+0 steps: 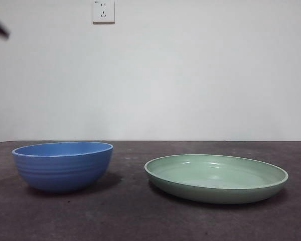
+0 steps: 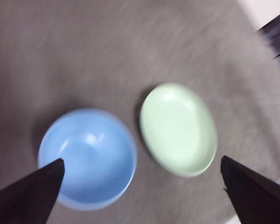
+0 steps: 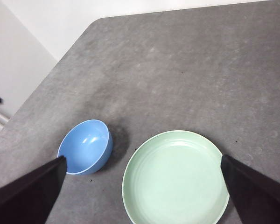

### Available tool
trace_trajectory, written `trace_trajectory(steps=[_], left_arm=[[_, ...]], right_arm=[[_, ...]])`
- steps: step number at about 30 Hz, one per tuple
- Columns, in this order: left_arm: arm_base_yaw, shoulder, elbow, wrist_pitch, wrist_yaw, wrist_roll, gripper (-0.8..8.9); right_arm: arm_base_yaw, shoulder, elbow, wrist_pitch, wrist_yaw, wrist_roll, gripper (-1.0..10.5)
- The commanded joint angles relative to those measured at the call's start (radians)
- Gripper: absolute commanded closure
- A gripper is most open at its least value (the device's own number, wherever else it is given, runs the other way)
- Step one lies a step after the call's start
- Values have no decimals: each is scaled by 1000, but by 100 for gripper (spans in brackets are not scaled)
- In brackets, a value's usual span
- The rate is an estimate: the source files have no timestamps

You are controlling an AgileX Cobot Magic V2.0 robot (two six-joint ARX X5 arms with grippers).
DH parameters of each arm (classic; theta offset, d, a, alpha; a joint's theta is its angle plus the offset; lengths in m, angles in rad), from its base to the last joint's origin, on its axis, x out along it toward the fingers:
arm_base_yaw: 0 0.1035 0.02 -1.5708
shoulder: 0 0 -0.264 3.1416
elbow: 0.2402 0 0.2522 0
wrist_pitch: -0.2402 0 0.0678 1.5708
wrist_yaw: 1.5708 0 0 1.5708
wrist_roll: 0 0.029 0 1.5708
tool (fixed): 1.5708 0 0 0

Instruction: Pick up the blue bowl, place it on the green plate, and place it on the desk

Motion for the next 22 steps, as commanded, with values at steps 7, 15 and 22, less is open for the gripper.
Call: trace_trajectory(steps=[7,15,22], left_arm=[[13,249,19,-72,-19,71,225],[13,421,19,-64,-126,100,229],[2,561,19,-29,-126,103,229]], right_arm=[[4,5,18,0,-38,-10,337],[4,5,18,0,-37,-10,337],[4,5,18,1,-37,-10,337]])
